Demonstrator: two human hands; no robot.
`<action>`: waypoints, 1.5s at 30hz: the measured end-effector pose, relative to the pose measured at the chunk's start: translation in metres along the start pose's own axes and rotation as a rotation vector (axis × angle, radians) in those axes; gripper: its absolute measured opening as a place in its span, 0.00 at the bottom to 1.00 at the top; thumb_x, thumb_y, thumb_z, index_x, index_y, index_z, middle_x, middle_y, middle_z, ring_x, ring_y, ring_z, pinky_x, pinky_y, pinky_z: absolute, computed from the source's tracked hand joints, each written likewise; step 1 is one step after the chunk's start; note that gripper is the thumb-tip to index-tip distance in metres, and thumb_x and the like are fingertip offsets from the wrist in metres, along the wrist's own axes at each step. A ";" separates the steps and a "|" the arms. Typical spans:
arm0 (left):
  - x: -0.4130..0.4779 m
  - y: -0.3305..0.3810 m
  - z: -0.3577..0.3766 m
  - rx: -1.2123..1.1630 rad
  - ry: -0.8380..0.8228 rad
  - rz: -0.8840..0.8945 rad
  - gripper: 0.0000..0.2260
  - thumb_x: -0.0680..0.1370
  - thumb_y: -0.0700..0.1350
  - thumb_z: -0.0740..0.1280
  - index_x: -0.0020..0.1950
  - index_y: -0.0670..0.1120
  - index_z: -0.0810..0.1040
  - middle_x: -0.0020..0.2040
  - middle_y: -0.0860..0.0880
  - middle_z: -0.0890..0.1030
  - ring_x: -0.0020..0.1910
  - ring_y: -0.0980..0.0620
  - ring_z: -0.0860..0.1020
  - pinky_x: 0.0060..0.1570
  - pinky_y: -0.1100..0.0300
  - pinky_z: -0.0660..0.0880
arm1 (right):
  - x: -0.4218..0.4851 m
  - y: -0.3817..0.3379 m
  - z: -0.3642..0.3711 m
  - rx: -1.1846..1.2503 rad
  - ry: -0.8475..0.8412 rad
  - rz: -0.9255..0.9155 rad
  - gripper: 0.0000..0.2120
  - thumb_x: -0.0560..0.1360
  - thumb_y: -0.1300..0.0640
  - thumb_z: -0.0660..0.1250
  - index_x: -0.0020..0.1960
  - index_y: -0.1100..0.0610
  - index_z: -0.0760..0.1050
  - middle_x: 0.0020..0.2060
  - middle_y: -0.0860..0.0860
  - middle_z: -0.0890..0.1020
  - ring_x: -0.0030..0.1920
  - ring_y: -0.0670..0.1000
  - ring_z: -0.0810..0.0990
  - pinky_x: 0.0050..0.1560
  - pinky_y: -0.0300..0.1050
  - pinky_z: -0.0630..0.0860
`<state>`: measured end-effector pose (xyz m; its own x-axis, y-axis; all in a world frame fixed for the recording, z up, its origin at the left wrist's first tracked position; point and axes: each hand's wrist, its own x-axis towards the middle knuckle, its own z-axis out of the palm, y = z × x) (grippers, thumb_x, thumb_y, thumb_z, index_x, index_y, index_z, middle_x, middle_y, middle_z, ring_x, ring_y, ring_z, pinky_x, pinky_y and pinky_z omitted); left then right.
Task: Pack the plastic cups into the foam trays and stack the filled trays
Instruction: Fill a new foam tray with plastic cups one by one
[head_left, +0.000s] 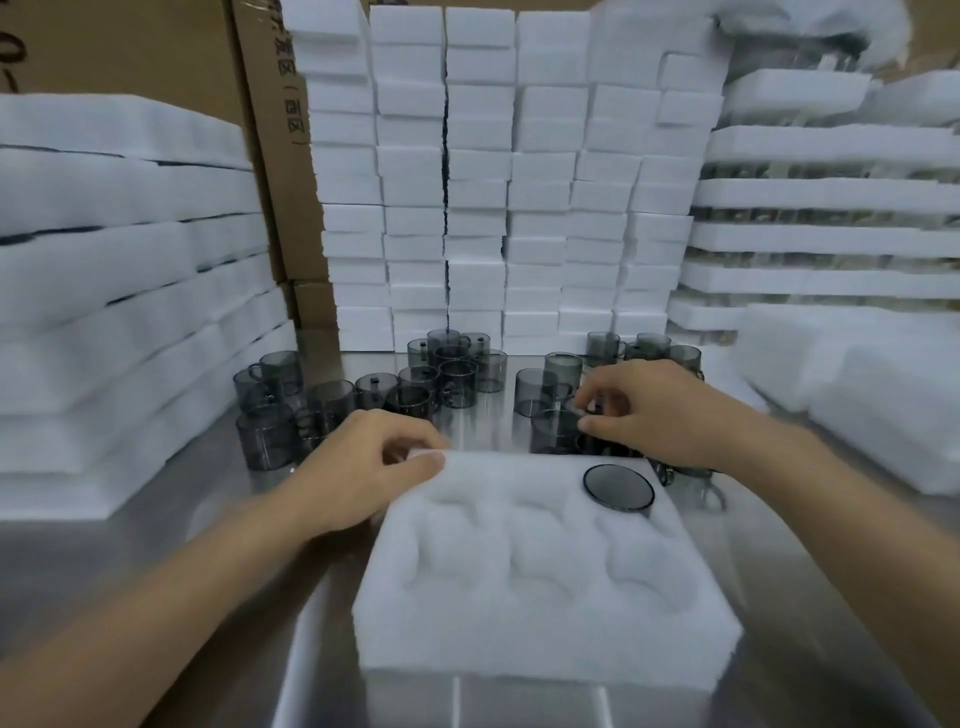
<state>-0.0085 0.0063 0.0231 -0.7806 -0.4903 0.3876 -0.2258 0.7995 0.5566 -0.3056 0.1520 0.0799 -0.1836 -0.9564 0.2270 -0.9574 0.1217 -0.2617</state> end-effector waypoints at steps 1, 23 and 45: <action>-0.001 -0.001 -0.002 0.003 -0.001 -0.018 0.11 0.82 0.58 0.67 0.50 0.57 0.87 0.45 0.54 0.87 0.44 0.50 0.85 0.48 0.44 0.82 | -0.004 0.006 0.002 -0.004 0.041 0.013 0.04 0.80 0.45 0.71 0.54 0.42 0.81 0.40 0.43 0.81 0.41 0.43 0.79 0.41 0.42 0.74; -0.038 0.026 -0.012 -0.062 0.011 -0.189 0.10 0.79 0.44 0.68 0.39 0.45 0.82 0.33 0.53 0.77 0.32 0.59 0.73 0.39 0.62 0.71 | -0.054 -0.011 0.019 0.253 0.151 -0.092 0.02 0.78 0.47 0.76 0.50 0.42 0.85 0.45 0.47 0.81 0.43 0.41 0.77 0.44 0.34 0.68; -0.033 0.084 -0.002 0.117 0.428 0.264 0.36 0.75 0.61 0.77 0.81 0.65 0.66 0.69 0.64 0.75 0.69 0.57 0.76 0.60 0.65 0.76 | -0.067 -0.064 0.019 0.019 0.722 -0.553 0.07 0.79 0.56 0.74 0.57 0.53 0.86 0.45 0.49 0.75 0.47 0.51 0.74 0.43 0.46 0.75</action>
<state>-0.0009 0.0889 0.0590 -0.5169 -0.3451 0.7834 -0.1363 0.9367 0.3226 -0.2273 0.2031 0.0634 0.2002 -0.4775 0.8555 -0.9477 -0.3159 0.0455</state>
